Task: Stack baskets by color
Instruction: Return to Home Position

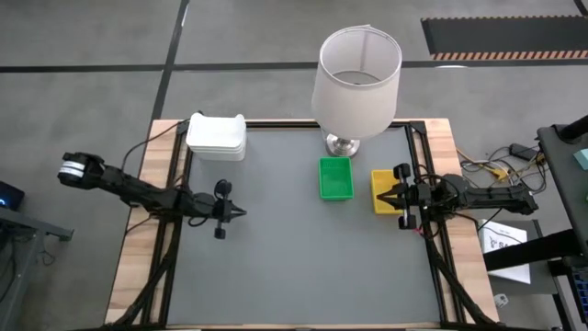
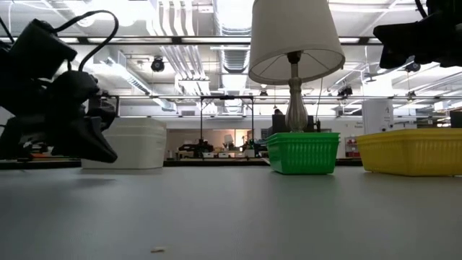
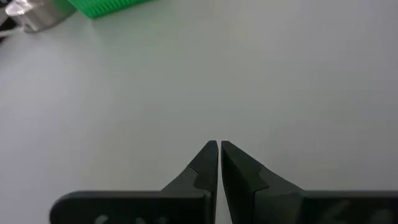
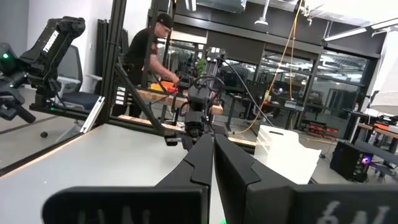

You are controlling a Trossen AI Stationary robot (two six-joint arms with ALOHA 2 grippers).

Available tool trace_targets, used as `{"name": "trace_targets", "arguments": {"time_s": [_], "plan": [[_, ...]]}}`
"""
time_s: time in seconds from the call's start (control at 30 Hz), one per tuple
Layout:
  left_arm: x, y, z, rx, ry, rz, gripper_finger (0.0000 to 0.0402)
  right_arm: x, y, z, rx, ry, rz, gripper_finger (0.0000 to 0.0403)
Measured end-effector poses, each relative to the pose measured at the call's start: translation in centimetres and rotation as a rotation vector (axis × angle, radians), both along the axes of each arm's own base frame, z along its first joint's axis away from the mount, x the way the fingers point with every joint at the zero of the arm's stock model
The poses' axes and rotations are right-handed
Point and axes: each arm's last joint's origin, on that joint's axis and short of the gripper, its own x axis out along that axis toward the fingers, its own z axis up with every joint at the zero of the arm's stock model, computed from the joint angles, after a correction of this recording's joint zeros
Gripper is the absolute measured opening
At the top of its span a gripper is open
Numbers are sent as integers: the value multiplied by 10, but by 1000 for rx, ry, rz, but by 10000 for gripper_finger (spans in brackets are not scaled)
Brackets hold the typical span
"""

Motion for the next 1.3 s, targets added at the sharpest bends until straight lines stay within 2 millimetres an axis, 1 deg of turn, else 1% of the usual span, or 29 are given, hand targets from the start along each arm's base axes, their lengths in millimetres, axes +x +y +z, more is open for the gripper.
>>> {"name": "trace_targets", "arguments": {"time_s": [0.33, 0.63, 0.83, 1.13, 1.3], "plan": [[0, 0, -11, 13, 92, 0, 4, 0, 0, 0, 1, 0, 0, 9], [0, 0, -17, 18, 130, -1, 4, 0, 0, 0, 1, 0, 0, 9], [2, 0, -14, 12, 87, 1, 4, 0, 0, 0, 0, 0, 0, 9], [10, -1, -4, 0, 4, 0, 4, 0, 0, 0, 1, 0, 0, 9], [11, -1, -3, -1, -8, 0, 4, 0, 0, 0, 1, 0, 0, 9]]}}
